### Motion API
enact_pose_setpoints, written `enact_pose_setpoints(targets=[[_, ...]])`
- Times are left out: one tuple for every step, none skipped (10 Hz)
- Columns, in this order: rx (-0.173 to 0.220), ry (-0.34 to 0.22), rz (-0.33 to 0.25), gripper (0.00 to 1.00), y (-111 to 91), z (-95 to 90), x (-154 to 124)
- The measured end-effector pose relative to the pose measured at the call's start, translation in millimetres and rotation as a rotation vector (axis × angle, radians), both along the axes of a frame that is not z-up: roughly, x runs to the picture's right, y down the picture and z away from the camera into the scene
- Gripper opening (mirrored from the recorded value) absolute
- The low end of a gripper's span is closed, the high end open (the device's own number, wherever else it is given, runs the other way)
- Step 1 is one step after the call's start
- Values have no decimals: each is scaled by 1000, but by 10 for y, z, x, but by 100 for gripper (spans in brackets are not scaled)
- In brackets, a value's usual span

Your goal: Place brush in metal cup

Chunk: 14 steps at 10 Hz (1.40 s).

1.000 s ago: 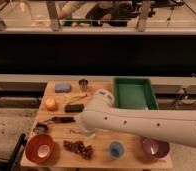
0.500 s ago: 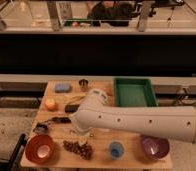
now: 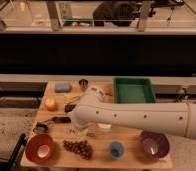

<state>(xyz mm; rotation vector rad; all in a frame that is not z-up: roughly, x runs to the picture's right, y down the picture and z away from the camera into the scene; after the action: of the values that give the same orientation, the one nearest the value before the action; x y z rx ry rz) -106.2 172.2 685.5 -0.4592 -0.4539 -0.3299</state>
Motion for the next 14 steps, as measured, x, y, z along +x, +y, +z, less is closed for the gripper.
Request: enact_pose_setpoints(targets=[[6, -7, 5, 80, -37, 56, -37], [12, -14, 7, 80, -56, 83, -74], [20, -28, 15, 80, -86, 123, -127], [28, -43, 38, 80, -144, 206, -155], [31, -55, 57, 80, -187, 295, -184], [26, -69, 75, 80, -221, 373, -235], [22, -78, 90, 80, -251, 428, -271], [16, -86, 106, 80, -286, 511, -328], [9, -93, 112, 80, -305, 587, -409], [1, -99, 115, 80, -310, 635, -491], [-8, -101, 119, 80, -312, 701, -573], [-18, -104, 125, 80, -318, 774, -656], [-19, -100, 128, 80, -329, 820, -673], [-22, -93, 134, 80, -319, 903, -679]])
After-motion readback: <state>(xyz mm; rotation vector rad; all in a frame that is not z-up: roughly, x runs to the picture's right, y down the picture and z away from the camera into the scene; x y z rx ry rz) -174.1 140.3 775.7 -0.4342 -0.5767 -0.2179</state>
